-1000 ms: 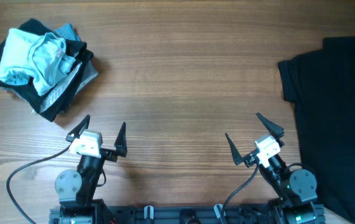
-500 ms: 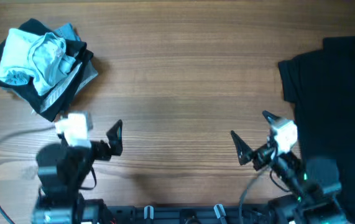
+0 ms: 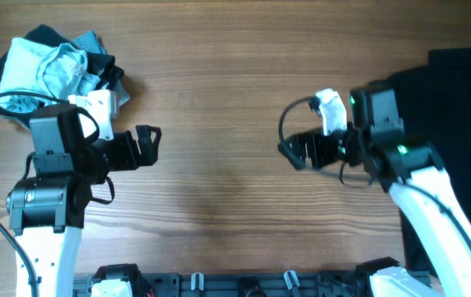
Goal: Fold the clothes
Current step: 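Grasp the black T-shirt edge with the right gripper and drag it left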
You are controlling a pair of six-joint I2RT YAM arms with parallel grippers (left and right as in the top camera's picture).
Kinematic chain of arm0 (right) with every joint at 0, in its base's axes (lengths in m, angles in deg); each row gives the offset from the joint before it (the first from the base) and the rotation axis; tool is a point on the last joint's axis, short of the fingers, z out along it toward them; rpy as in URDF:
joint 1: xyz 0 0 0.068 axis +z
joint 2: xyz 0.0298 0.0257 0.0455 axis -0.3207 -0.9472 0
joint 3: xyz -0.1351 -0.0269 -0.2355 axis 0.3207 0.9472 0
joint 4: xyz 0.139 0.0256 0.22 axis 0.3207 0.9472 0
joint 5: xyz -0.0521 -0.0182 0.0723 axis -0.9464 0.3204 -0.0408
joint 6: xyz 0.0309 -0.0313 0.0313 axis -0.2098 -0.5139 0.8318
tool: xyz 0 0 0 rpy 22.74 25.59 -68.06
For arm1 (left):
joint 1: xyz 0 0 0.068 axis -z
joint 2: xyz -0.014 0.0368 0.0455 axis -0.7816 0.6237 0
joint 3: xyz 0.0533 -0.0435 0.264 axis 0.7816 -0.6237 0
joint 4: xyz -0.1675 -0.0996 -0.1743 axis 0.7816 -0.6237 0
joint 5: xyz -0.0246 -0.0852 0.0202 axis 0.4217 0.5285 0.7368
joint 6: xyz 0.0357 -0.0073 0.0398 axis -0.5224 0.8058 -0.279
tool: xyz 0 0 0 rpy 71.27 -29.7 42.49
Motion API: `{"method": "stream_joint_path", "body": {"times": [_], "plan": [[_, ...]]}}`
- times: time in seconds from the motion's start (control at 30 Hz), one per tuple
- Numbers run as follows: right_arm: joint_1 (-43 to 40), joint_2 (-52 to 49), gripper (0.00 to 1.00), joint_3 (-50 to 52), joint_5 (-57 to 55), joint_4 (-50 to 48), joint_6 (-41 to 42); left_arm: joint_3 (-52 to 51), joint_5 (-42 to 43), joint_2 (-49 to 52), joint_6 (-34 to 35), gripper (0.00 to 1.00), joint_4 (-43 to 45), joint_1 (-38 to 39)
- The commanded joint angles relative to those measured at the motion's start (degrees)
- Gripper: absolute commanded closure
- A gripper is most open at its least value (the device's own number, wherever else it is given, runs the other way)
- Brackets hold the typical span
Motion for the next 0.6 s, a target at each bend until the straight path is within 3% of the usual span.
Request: {"method": "stream_joint_path", "body": {"times": [0.0,0.17,0.23,0.4,0.57], "plan": [[-4.6,-4.5,0.00,-3.0,-0.7,-5.9,3.4,1.2,4.0,-0.1,1.0,0.00,-0.9,0.3],[-13.2,-7.1,0.07,-3.0,-25.7,-14.5,15.9,1.2,4.0,0.0,1.0,0.00,-0.6,0.3],[-16.7,-8.6,0.07,-3.0,-30.6,-17.3,18.4,1.2,4.0,0.0,1.0,0.00,-0.9,0.3],[-23.3,-15.1,0.11,-3.0,-31.6,-25.0,17.6,1.2,4.0,0.0,0.9,0.00,0.3,0.3],[-24.5,-24.4,0.15,-3.0,-31.8,-31.0,11.2,1.2,4.0,0.0,0.9,0.00,1.1,0.3]]}}
